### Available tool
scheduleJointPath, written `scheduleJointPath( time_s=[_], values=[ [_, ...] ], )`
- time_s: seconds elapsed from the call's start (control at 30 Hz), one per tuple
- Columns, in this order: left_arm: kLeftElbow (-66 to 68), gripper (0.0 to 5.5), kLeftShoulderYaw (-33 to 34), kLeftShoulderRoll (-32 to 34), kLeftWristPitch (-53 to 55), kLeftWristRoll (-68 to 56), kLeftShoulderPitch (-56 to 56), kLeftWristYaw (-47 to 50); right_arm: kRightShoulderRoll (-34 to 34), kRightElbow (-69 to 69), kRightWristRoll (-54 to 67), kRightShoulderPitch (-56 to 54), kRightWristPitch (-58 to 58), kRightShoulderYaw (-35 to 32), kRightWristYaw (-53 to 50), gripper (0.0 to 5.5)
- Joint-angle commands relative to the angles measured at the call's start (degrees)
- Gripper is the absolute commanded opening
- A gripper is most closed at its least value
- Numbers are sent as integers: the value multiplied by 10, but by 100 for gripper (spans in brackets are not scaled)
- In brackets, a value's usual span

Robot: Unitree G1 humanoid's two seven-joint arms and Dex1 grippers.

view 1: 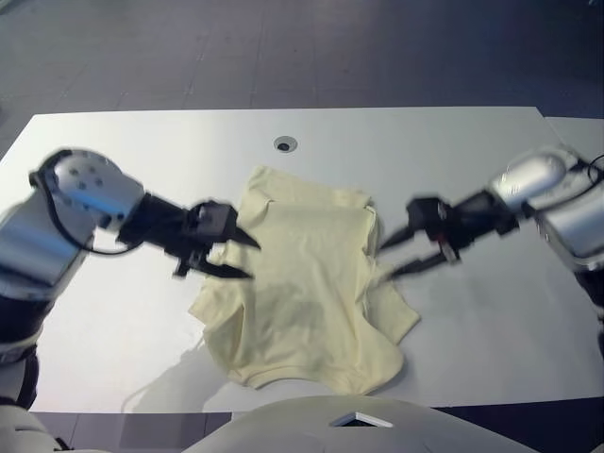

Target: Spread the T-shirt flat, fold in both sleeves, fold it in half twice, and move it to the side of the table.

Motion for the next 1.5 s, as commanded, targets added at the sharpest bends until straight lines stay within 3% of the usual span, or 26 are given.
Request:
scheduleJointPath(
  time_s=[0.03,0.23,0.5,0.8,1.0,1.33,1.5],
  values=[
    [63,318,-80,-34,-72,121,-11,49,146,316,-163,-116,-177,36,-210,305],
    [94,412,-152,-76,-126,229,9,109,238,511,-238,-166,-306,53,-320,396],
    [101,540,-199,-88,-175,312,61,118,281,658,-305,-198,-407,49,-349,522],
    [96,540,-203,-90,-177,342,100,117,259,658,-322,-197,-440,23,-272,538],
    [95,540,-198,-96,-177,348,103,110,271,668,-357,-166,-454,37,-275,538],
    [87,540,-200,-96,-181,353,105,98,320,751,-450,-180,-413,73,-441,538],
    [81,540,-205,-104,-181,354,104,90,337,776,-450,-200,-378,47,-550,538]
  ],
)
